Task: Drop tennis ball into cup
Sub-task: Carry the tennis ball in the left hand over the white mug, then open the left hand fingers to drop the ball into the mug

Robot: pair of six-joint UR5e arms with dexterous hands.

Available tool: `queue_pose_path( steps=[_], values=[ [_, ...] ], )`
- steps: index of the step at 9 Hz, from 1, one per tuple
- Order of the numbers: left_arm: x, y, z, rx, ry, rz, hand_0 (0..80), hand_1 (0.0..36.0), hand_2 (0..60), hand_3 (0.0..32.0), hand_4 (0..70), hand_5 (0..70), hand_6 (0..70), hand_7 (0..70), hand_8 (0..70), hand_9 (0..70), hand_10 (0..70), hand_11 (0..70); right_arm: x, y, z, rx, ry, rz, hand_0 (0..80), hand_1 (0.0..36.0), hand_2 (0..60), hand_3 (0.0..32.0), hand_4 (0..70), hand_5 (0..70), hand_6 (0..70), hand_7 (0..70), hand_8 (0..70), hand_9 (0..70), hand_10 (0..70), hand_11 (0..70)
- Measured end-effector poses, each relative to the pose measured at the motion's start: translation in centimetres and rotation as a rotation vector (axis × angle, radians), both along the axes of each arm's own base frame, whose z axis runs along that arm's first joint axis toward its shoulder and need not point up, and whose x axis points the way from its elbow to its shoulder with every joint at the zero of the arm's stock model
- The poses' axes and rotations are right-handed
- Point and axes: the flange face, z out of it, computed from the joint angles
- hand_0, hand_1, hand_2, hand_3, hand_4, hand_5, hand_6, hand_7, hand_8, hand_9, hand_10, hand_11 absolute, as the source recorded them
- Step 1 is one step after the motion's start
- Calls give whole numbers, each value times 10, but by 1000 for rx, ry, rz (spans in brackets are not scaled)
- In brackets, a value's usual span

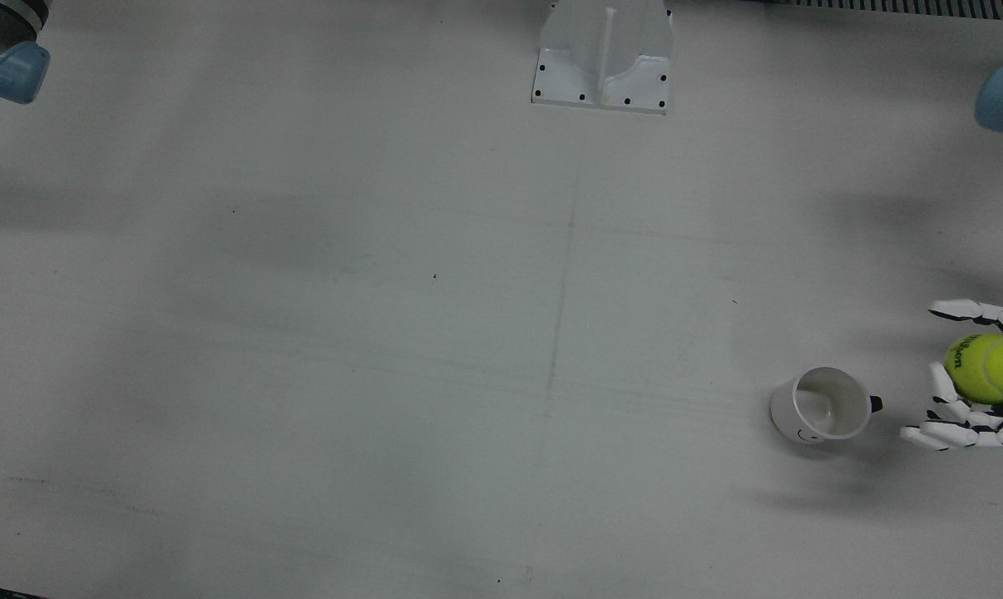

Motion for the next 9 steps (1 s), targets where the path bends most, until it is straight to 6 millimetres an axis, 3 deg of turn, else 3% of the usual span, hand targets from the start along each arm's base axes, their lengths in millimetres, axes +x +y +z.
queue_pose_path(
  steps=[1, 3, 4, 5, 6, 7, 8, 9],
  values=[
    [34, 3, -7, -5, 4, 32, 540, 144, 149, 0, 278, 214, 700, 700, 446, 573, 197, 297, 0, 0, 0, 0, 0, 0, 0, 0, 0, 0, 0, 0, 0, 0, 0, 0, 0, 0],
    [65, 3, -9, -17, 4, 60, 537, 143, 154, 0, 277, 212, 700, 700, 438, 562, 192, 290, 0, 0, 0, 0, 0, 0, 0, 0, 0, 0, 0, 0, 0, 0, 0, 0, 0, 0],
    [69, 3, -7, -20, 5, 63, 537, 173, 169, 0, 242, 169, 657, 612, 284, 327, 144, 224, 0, 0, 0, -1, 0, 0, 0, 0, 0, 0, 0, 0, 0, 0, 0, 0, 0, 0],
    [70, 4, -3, -21, 4, 64, 528, 184, 178, 0, 190, 140, 462, 247, 168, 147, 106, 170, 0, 0, 0, -1, 0, 0, 0, 0, 0, 0, 0, 0, 0, 0, 0, 0, 0, 0],
    [72, 3, 3, -19, 2, 65, 497, 163, 185, 0, 155, 117, 361, 116, 123, 86, 78, 127, 0, 0, 0, -1, 0, 0, 0, 0, 0, 0, 0, 0, 0, 0, 0, 0, 0, 0],
    [75, 1, 10, -17, 4, 68, 467, 133, 190, 0, 130, 87, 267, 90, 89, 62, 52, 87, 0, 0, 0, -1, 0, 0, 0, 0, 0, 0, 0, 0, 0, 0, 0, 0, 0, 0],
    [78, -1, 17, -15, 7, 70, 451, 116, 218, 0, 130, 89, 298, 70, 92, 56, 44, 74, 0, 0, 0, -1, 0, 0, 0, 0, 0, 0, 0, 0, 0, 0, 0, 0, 0, 0],
    [78, -2, 21, -15, 8, 70, 440, 115, 217, 0, 129, 75, 239, 74, 79, 55, 46, 75, 0, 0, 0, -1, 0, 0, 0, 0, 0, 0, 0, 0, 0, 0, 0, 0, 0, 0]
  ],
)
